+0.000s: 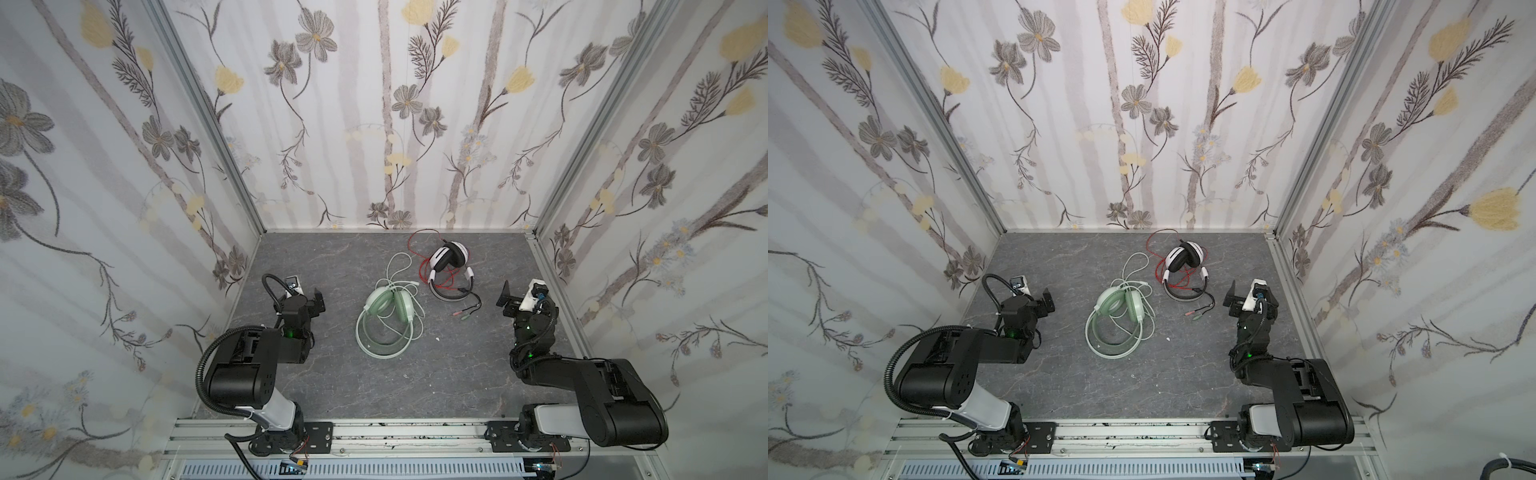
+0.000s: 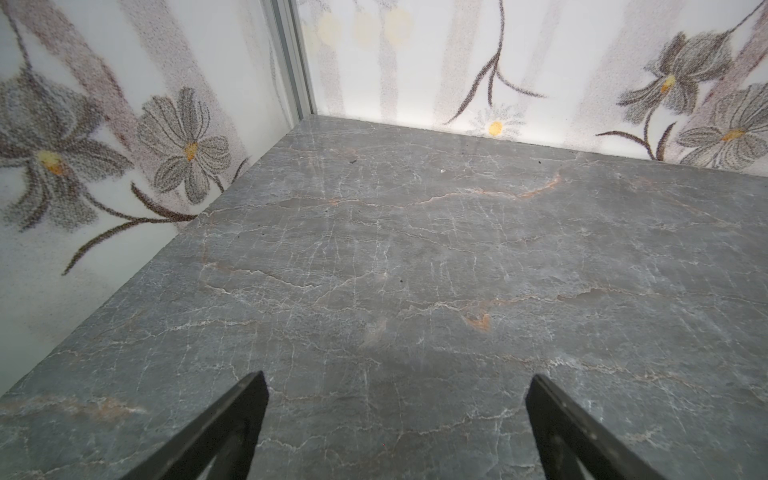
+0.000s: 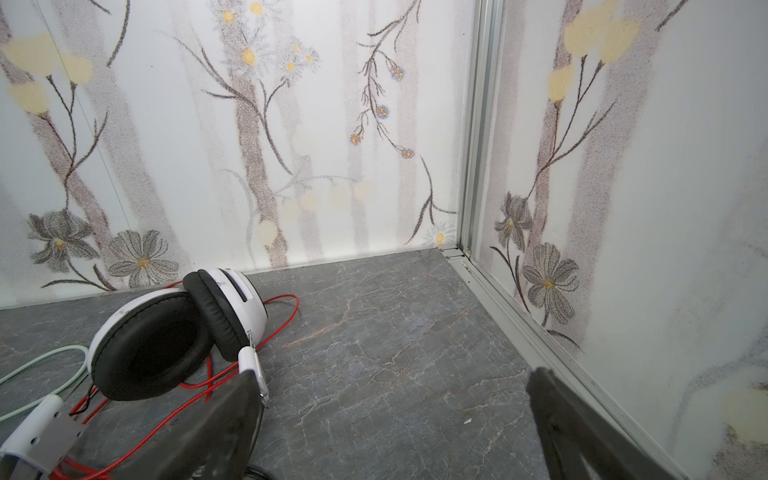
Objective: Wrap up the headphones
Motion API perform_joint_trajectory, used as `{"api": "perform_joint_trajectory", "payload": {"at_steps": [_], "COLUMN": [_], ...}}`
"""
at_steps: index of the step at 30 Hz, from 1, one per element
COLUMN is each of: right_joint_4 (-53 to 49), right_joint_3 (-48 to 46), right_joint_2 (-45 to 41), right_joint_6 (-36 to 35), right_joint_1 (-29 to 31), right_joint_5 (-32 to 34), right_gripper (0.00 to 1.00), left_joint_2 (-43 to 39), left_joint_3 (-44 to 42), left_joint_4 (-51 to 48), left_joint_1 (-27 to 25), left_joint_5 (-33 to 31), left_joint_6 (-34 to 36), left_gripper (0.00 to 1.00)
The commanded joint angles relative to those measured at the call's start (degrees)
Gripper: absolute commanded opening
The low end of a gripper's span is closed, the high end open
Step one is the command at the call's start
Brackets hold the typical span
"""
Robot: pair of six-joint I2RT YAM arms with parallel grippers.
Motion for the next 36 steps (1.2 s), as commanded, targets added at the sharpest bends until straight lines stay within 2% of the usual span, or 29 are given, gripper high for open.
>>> {"api": "perform_joint_trajectory", "payload": {"at_steps": [1, 8, 10, 12, 13, 14, 15, 17, 18, 20, 22, 24, 26, 31, 36], "right_joint_4": [1.93, 0.85, -0.03, -13.47, -23.2, -32.33, -37.39, -48.87, -51.21, -51.01, -49.04, -51.47, -57.0, -68.16, -76.18], "right_joint_3": [0.12, 0.67, 0.48, 3.18, 6.38, 10.04, 12.58, 16.71, 17.85, 18.46, 18.42, 19.78, 23.04, 30.67, 42.4], "right_joint_2": [-0.04, -0.04, -1.95, -10.3, -14.62, -17.89, -19.82, -22.35, -23.06, -23.72, -23.82, -23.14, -21.51, -13.93, -0.17], "right_joint_6": [-0.51, -0.36, -0.49, -1.0, 1.31, 6.14, 11.33, 24.73, 27.99, 29.39, 30.45, 30.46, 27.5, 24.23, 24.72], "right_joint_1": [0.06, -0.81, -0.32, 1.59, 2.07, 1.95, 1.75, 0.25, -1.5, -4.16, -3.92, -0.39, 5.48, 22.51, 35.96], "right_joint_5": [-0.81, -3.53, -2.36, 0.86, 2.04, 2.49, 2.85, 3.67, -0.39, -15.3, -23.89, -25.97, -24.98, -18.29, -14.71], "right_gripper": [1.0, 1.0, 1.0, 1.0, 1.0, 1.0, 1.0, 1.0, 1.0, 1.0, 1.0, 1.0, 1.0, 1.0, 0.97], "left_joint_2": [-0.21, -0.17, -2.02, -11.41, -16.34, -20.38, -23.71, -31.24, -34.37, -38.06, -39.51, -39.76, -39.98, -43.94, -44.07], "left_joint_3": [0.1, 0.14, 0.05, 4.41, 8.14, 11.04, 12.82, 13.73, 13.47, 14.0, 14.65, 14.42, 13.17, 10.24, 9.15], "left_joint_4": [0.22, 0.15, -0.58, -17.71, -27.8, -34.8, -39.42, -44.04, -44.79, -49.61, -55.04, -60.66, -64.74, -67.07, -67.17], "left_joint_1": [0.05, 0.17, -0.23, -1.53, -1.77, -1.76, -1.88, -3.7, -5.89, -12.22, -20.2, -28.06, -32.0, -32.53, -31.87], "left_joint_5": [0.17, 0.25, -0.56, -4.65, -7.7, -10.34, -10.1, -6.47, -4.22, -3.12, -3.38, -4.57, -6.49, -9.68, -9.07], "left_joint_6": [-0.44, -0.44, 0.06, -0.74, -4.8, -9.77, -13.83, -20.46, -21.24, -21.55, -20.53, -21.11, -24.54, -28.78, -30.23], "left_gripper": [1.0, 1.0, 1.0, 1.0, 1.0, 1.0, 1.0, 1.0, 1.0, 1.0, 1.0, 1.0, 1.0, 1.0, 1.0]}}
